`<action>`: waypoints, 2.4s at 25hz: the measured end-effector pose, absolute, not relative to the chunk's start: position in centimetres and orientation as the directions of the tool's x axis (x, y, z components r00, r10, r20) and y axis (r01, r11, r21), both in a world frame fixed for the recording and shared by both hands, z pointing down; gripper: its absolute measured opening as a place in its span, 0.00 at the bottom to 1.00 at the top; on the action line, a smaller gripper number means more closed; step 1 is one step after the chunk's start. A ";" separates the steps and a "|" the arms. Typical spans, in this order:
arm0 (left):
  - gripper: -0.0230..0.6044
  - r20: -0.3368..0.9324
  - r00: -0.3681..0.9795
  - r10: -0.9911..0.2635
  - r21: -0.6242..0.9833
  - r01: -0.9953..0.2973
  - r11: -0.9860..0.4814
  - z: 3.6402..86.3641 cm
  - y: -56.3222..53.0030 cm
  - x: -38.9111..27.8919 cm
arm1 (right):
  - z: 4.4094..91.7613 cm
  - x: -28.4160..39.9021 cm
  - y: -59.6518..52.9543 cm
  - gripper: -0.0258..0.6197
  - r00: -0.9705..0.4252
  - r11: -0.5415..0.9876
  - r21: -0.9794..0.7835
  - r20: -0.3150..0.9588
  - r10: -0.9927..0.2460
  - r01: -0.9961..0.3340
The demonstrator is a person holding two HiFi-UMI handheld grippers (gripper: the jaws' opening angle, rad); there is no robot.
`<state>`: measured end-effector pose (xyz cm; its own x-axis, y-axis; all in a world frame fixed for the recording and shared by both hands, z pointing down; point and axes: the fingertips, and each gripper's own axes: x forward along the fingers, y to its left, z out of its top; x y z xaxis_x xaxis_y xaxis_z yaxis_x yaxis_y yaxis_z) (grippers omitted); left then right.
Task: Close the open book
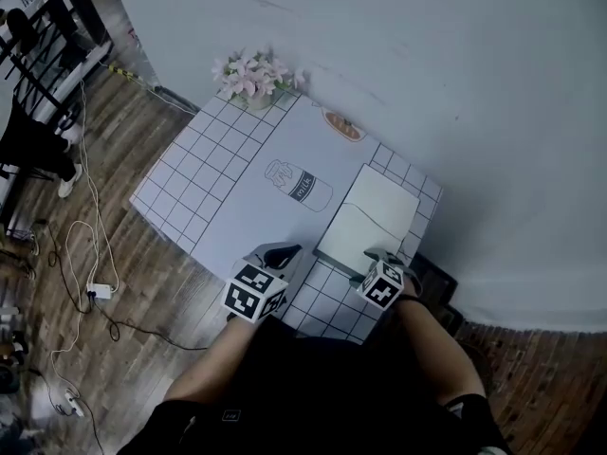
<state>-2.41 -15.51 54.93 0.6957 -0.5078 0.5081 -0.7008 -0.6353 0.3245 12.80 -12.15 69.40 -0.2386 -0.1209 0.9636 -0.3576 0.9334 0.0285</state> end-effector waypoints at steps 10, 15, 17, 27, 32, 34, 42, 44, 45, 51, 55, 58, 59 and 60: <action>0.05 0.518 0.695 -0.498 0.338 -0.702 -0.627 55.7 -15.0 -2.0 | 69.9 12.7 -12.1 0.52 -0.200 0.943 0.033 0.974 -0.104 -0.332; 0.05 0.519 0.700 -0.491 0.351 -0.698 -0.624 56.1 -14.4 -1.6 | 69.5 12.7 -12.7 0.52 -0.195 0.949 0.028 0.976 -0.093 -0.315; 0.05 0.521 0.699 -0.489 0.351 -0.698 -0.624 56.2 -14.1 -1.6 | 69.1 12.5 -12.7 0.49 -0.197 0.955 0.020 0.977 -0.081 -0.296; 0.05 0.526 0.688 -0.499 0.358 -0.712 -0.605 56.3 -13.1 -2.1 | 69.1 12.5 -11.0 0.10 -0.218 0.982 -0.041 0.976 -0.001 -0.185; 0.05 0.531 0.682 -0.504 0.363 -0.720 -0.592 56.9 -12.8 -2.6 | 69.0 11.7 -10.3 0.12 -0.169 0.995 0.050 0.984 -0.063 -0.082; 0.05 0.530 0.682 -0.504 0.367 -0.721 -0.588 57.1 -12.7 -2.5 | 69.3 11.7 -10.1 0.12 -0.141 0.994 0.093 0.985 -0.099 -0.049; 0.05 0.519 0.696 -0.496 0.370 -0.706 -0.603 56.7 -12.4 -1.7 | 69.4 11.9 -10.0 0.04 -0.154 0.989 0.073 0.984 -0.092 -0.129; 0.05 0.520 0.694 -0.497 0.368 -0.708 -0.603 56.6 -12.4 -1.9 | 69.2 12.0 -10.2 0.04 -0.170 0.984 0.067 0.981 -0.096 -0.167; 0.05 0.522 0.692 -0.499 0.367 -0.710 -0.601 56.7 -12.5 -2.1 | 69.1 12.0 -10.2 0.04 -0.173 0.983 0.071 0.980 -0.100 -0.169; 0.05 0.524 0.686 -0.504 0.369 -0.717 -0.591 56.7 -12.7 -2.7 | 67.0 12.7 -10.7 0.04 -0.204 0.976 0.088 0.971 -0.129 -0.197; 0.05 0.524 0.693 -0.495 0.371 -0.709 -0.599 56.8 -12.8 -2.1 | 65.4 13.9 -11.5 0.04 -0.225 0.963 0.084 0.964 -0.144 -0.256; 0.05 0.521 0.704 -0.482 0.372 -0.696 -0.614 56.7 -13.1 -1.2 | 65.7 14.4 -11.4 0.04 -0.229 0.953 0.077 0.962 -0.148 -0.292; 0.05 0.521 0.709 -0.476 0.372 -0.690 -0.621 56.6 -13.2 -0.9 | 66.2 14.6 -11.3 0.04 -0.218 0.952 0.088 0.963 -0.156 -0.294; 0.05 0.521 0.713 -0.470 0.372 -0.685 -0.626 56.6 -13.2 -0.7 | 66.8 14.7 -11.2 0.04 -0.201 0.952 0.104 0.965 -0.166 -0.289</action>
